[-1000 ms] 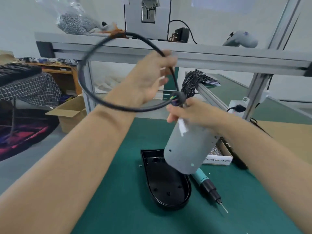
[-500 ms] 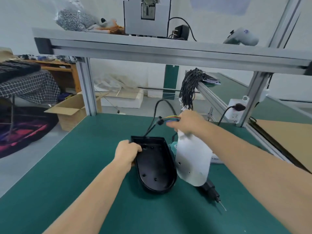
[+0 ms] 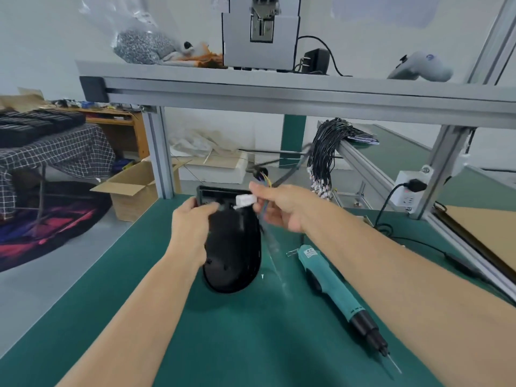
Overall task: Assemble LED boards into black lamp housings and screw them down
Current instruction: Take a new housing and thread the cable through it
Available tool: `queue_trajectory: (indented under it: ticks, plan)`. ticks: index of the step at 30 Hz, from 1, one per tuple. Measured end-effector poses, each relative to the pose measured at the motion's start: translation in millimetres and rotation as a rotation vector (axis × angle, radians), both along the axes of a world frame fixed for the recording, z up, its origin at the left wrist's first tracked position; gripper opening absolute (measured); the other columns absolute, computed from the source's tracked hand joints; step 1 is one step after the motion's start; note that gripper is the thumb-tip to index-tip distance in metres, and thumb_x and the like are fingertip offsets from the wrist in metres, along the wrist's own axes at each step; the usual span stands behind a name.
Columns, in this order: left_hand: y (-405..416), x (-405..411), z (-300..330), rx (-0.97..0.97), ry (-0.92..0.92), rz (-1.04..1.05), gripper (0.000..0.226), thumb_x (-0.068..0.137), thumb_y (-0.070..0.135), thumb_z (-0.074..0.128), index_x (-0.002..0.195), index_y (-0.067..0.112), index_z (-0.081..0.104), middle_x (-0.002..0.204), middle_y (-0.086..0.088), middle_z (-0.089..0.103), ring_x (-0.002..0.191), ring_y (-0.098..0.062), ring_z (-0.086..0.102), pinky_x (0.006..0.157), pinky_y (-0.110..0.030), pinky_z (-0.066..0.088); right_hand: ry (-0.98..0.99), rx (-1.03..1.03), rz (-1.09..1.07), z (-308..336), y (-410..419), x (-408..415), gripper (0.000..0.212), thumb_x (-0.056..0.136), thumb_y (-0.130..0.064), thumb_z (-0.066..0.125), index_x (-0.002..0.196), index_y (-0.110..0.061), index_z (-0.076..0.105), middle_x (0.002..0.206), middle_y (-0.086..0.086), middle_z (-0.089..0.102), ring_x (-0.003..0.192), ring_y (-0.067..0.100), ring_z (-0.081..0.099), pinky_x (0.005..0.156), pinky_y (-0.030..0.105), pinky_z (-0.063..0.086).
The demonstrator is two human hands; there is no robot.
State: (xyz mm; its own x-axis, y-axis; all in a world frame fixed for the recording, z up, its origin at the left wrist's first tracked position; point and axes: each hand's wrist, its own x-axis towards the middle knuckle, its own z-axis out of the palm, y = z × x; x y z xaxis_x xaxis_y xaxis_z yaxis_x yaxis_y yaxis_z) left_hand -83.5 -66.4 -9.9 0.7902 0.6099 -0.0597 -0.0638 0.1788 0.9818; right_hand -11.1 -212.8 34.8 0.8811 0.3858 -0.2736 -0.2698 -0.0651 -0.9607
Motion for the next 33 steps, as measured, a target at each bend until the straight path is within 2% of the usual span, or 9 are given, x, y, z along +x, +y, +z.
queue_trajectory:
  ticks: [2,9,13,17,19,21,23,27,33]
  plan:
    - [10.9,0.1,6.9,-0.001,-0.042,0.073,0.014,0.087,0.007,0.062,0.078,0.018,0.063,0.076,-0.005,0.065,0.078,-0.023,0.056,0.074,-0.035,0.046,0.029,0.080,0.092,-0.3,-2.0,-3.8,0.012,0.085,-0.017,0.072,0.078,-0.012,0.064,0.055,-0.003,0.065,0.050,0.007,0.065,0.044,0.019,0.052]
    - [-10.4,-1.4,9.6,-0.080,-0.113,-0.057,0.020,0.082,-0.005,0.060,0.077,0.013,0.064,0.067,-0.005,0.068,0.056,-0.019,0.062,0.050,-0.025,0.050,-0.454,0.094,-0.131,-17.4,-2.6,-12.9,0.010,0.083,-0.005,0.071,0.076,-0.012,0.068,0.061,-0.003,0.068,0.057,0.009,0.066,0.048,0.020,0.049]
    - [-25.6,2.5,9.8,-0.068,-0.160,-0.104,0.024,0.082,-0.009,0.058,0.080,0.012,0.068,0.074,-0.007,0.071,0.066,-0.023,0.065,0.060,-0.032,0.055,-0.610,0.006,-0.240,-22.2,6.2,-16.1,0.014,0.080,-0.006,0.072,0.070,-0.015,0.068,0.053,-0.002,0.064,0.049,0.008,0.060,0.049,0.026,0.051]
    - [-35.2,5.5,4.5,-0.072,-0.196,-0.076,0.028,0.078,-0.011,0.058,0.081,0.014,0.070,0.085,-0.012,0.071,0.080,-0.030,0.065,0.081,-0.045,0.054,-0.796,-0.149,-0.333,-28.3,13.4,-19.0,0.017,0.077,-0.013,0.075,0.064,-0.021,0.067,0.056,0.000,0.065,0.056,0.014,0.060,0.066,0.031,0.053]
    - [-36.9,5.8,2.6,-0.005,-0.212,-0.042,0.030,0.073,-0.009,0.062,0.085,0.017,0.070,0.098,-0.016,0.071,0.085,-0.033,0.067,0.082,-0.046,0.056,-0.862,-0.212,-0.370,-31.7,16.8,-21.8,0.013,0.078,-0.021,0.075,0.067,-0.016,0.069,0.060,0.003,0.066,0.064,0.020,0.061,0.069,0.031,0.049]
    - [-36.9,5.9,0.0,0.079,-0.245,0.006,0.035,0.071,-0.008,0.063,0.087,0.022,0.071,0.107,-0.015,0.067,0.089,-0.031,0.068,0.076,-0.039,0.058,-0.918,-0.288,-0.410,-33.6,22.4,-25.2,0.022,0.078,-0.029,0.075,0.066,-0.013,0.066,0.059,0.005,0.064,0.064,0.024,0.058,0.066,0.032,0.044]
    - [-36.7,2.9,-4.4,0.152,-0.288,0.036,0.039,0.074,-0.009,0.061,0.094,0.023,0.071,0.105,-0.010,0.069,0.088,-0.023,0.068,0.072,-0.028,0.055,-0.820,-0.238,-0.379,-30.5,26.2,-28.3,0.027,0.076,-0.030,0.077,0.064,-0.009,0.063,0.058,0.006,0.062,0.058,0.021,0.054,0.059,0.032,0.043]
    - [-31.1,0.3,-11.8,0.261,-0.306,0.085,0.045,0.080,-0.006,0.062,0.101,0.033,0.068,0.101,-0.001,0.071,0.096,-0.018,0.067,0.085,-0.029,0.053,-0.337,0.018,-0.214,-14.4,22.2,-19.5,0.015,0.073,-0.005,0.073,0.063,-0.003,0.062,0.043,0.005,0.056,0.040,0.016,0.050,0.039,0.018,0.040]
    - [-37.9,-2.0,-23.0,0.243,-0.317,-0.055,0.057,0.068,-0.013,0.056,0.112,0.022,0.068,0.095,-0.003,0.073,0.091,-0.021,0.068,0.082,-0.033,0.054,-0.188,0.214,-0.258,-25.9,29.4,-22.5,0.025,0.079,0.006,0.065,0.062,-0.006,0.051,0.041,0.004,0.053,0.037,0.012,0.051,0.039,0.018,0.042]
